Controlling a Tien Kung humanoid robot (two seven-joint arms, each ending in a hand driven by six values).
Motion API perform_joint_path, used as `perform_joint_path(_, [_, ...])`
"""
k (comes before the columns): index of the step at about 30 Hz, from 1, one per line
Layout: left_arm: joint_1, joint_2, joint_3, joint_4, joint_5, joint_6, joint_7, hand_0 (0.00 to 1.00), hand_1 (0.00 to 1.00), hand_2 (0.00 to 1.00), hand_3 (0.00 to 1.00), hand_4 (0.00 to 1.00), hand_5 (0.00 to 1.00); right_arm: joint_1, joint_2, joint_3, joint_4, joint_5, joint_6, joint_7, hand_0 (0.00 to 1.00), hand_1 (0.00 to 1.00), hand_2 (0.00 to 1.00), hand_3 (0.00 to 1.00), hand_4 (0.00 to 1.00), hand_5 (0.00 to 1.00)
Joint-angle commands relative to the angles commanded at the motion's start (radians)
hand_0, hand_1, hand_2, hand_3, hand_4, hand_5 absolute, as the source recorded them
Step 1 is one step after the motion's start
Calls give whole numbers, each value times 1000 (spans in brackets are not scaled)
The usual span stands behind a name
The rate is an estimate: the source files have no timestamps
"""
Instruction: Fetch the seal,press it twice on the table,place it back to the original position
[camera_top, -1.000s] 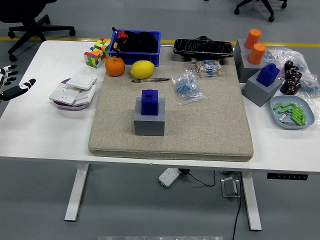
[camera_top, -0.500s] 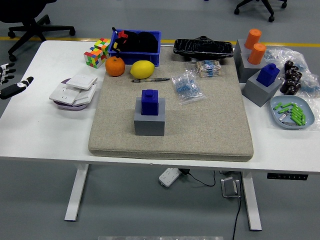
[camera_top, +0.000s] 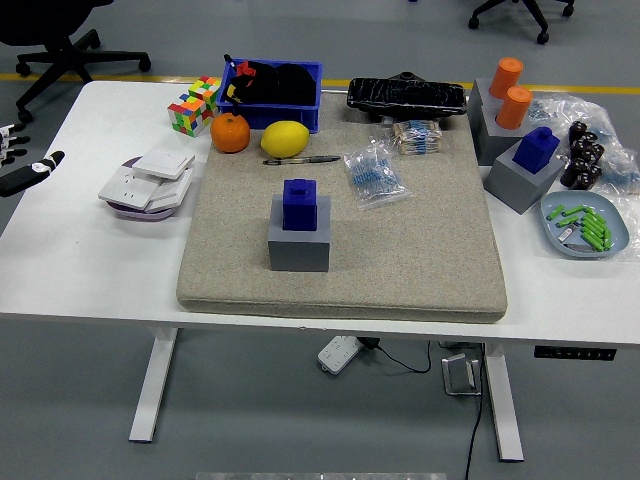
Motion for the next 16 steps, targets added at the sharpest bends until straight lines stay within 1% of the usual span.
perform_joint_path(16, [-5,-4,0,1,3,3,-1,836,810,838,887,811,376,0,-3,-1,1,3,0,-1,735,684,652,618,718,512])
